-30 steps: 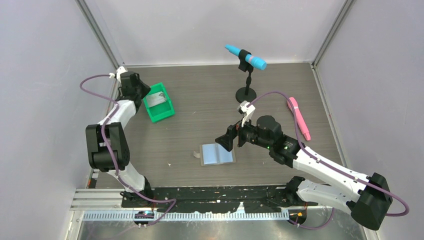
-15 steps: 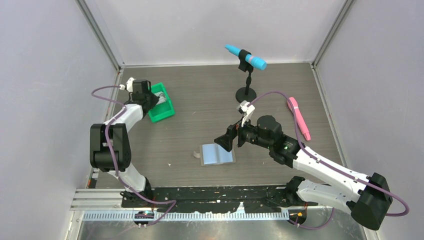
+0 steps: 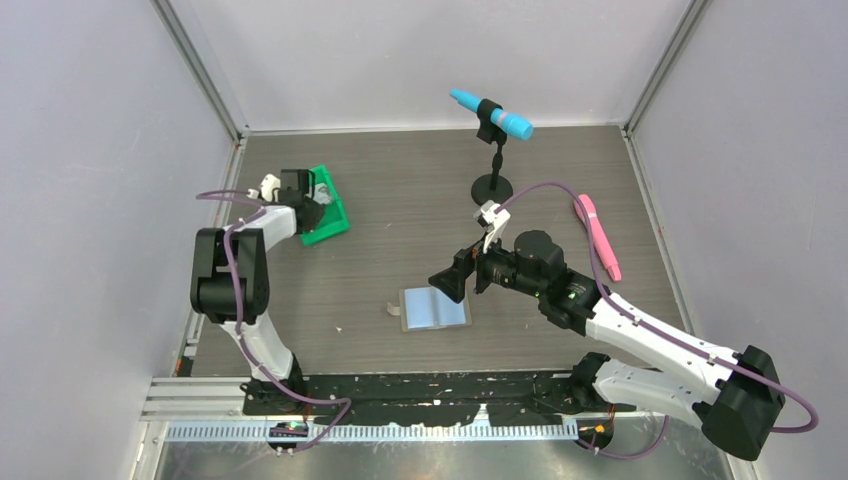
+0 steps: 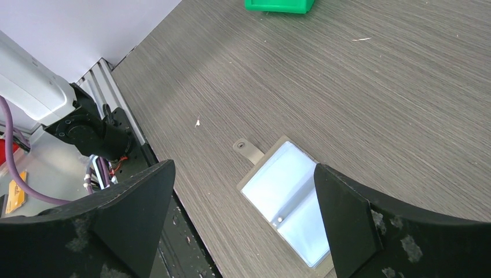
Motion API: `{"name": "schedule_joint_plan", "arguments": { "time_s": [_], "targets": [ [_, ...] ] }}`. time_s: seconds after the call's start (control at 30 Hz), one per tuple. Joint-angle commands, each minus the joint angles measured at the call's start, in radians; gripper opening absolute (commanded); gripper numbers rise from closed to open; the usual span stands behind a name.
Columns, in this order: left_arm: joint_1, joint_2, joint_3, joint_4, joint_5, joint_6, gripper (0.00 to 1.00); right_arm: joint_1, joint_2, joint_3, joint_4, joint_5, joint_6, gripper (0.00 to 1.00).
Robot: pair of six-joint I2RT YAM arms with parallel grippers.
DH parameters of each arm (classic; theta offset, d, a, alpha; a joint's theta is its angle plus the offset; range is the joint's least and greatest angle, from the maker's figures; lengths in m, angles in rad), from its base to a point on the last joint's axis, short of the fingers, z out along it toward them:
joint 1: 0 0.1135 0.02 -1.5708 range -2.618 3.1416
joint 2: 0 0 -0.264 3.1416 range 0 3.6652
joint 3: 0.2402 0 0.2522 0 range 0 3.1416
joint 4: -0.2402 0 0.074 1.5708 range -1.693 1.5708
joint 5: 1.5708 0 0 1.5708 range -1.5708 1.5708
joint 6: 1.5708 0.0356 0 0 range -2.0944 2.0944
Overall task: Take the credit cards out of the card holder
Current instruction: Place the credit card in the storage box.
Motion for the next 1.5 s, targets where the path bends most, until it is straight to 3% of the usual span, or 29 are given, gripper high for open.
{"name": "schedule_joint_plan", "arguments": {
  "time_s": [0.0,0.87,1.1,1.27,1.47],
  "targets": [
    [0.0,0.024,0.065,-0.014,-0.054,-0.026,0.0,-0.008,0.001,0.029,0.045,-0.001,-0.019,0.99],
    [-0.004,0.098,0.22,-0.07,-0.112,0.046,0.0,-0.034,-0.033,0.042,0.009,-0.009,-0.031,0.99],
    [-0.026,-0.065,0.156,-0.08,-0.088,0.141,0.0,-0.033,-0.084,0.028,-0.02,0.005,-0.025,0.98],
    [-0.053,-0.227,0.103,-0.102,-0.012,0.257,0.0,-0.033,-0.111,0.05,-0.151,0.055,-0.048,0.99],
    [-0.068,-0.41,0.031,-0.155,0.175,0.363,0.06,-0.033,-0.215,0.035,-0.193,0.113,-0.027,0.99]
  ]
}}
